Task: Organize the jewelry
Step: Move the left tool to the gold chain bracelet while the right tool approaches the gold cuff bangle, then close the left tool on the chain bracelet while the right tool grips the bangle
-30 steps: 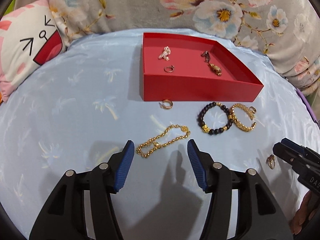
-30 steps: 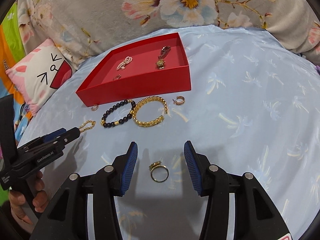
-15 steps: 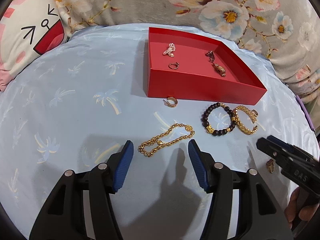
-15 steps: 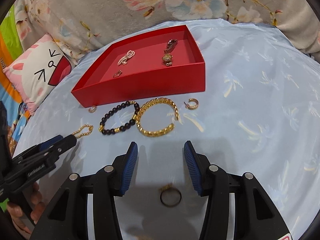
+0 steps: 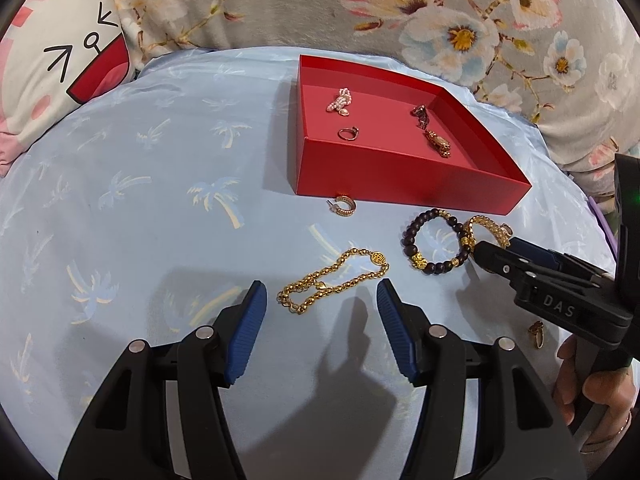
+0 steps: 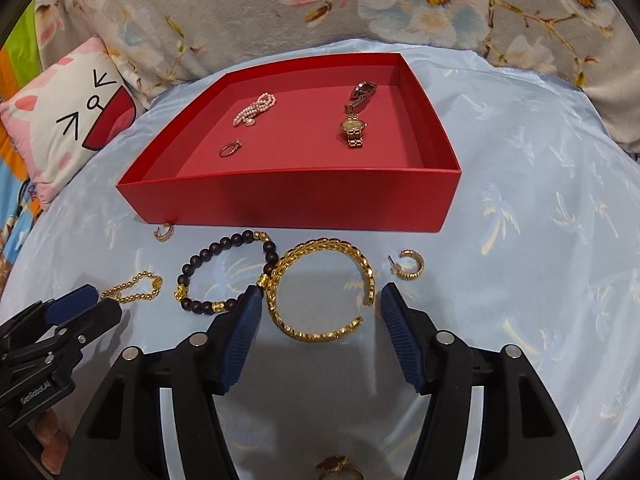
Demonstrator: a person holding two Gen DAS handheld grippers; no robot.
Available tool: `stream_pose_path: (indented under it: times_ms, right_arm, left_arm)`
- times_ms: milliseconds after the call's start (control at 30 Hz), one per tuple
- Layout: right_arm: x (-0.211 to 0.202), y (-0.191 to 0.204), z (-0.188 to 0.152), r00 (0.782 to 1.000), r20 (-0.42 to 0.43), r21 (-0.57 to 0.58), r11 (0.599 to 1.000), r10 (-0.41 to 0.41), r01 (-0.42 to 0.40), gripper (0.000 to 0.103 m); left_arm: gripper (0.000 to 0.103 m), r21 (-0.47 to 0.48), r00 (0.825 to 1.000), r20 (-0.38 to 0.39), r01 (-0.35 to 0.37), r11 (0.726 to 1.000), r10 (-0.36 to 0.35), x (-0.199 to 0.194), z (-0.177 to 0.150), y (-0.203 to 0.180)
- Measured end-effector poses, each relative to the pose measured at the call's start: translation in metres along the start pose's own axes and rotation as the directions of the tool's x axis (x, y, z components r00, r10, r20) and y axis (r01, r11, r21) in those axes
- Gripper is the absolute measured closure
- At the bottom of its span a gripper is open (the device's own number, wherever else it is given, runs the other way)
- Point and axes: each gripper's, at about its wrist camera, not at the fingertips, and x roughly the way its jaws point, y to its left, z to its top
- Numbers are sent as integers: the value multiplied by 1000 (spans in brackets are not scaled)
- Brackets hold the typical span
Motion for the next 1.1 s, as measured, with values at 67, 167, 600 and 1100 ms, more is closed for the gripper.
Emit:
stream_pose_path:
  times_ms: [67, 167, 600, 1100]
  right_arm:
    - [1, 1, 1, 1000, 0, -4, 1000, -6, 6, 49]
    - [-1, -2, 0, 1000, 6, 12, 1000, 1, -1, 49]
    - [-26, -21, -19, 998, 34, 100, 994, 47, -50, 49]
    - [-50, -26, -28, 997, 61, 135, 989, 49, -57, 49]
  left_arm:
    - [47, 2, 1000, -1, -2, 1000, 2, 0, 0, 0]
    - [47, 7, 1000, -2, -6, 1000, 6, 0, 0, -1]
    - [62, 208, 999, -46, 24, 978, -15, 17, 10, -18]
    - [101, 261, 999, -25, 38, 965, -33, 10, 7, -23]
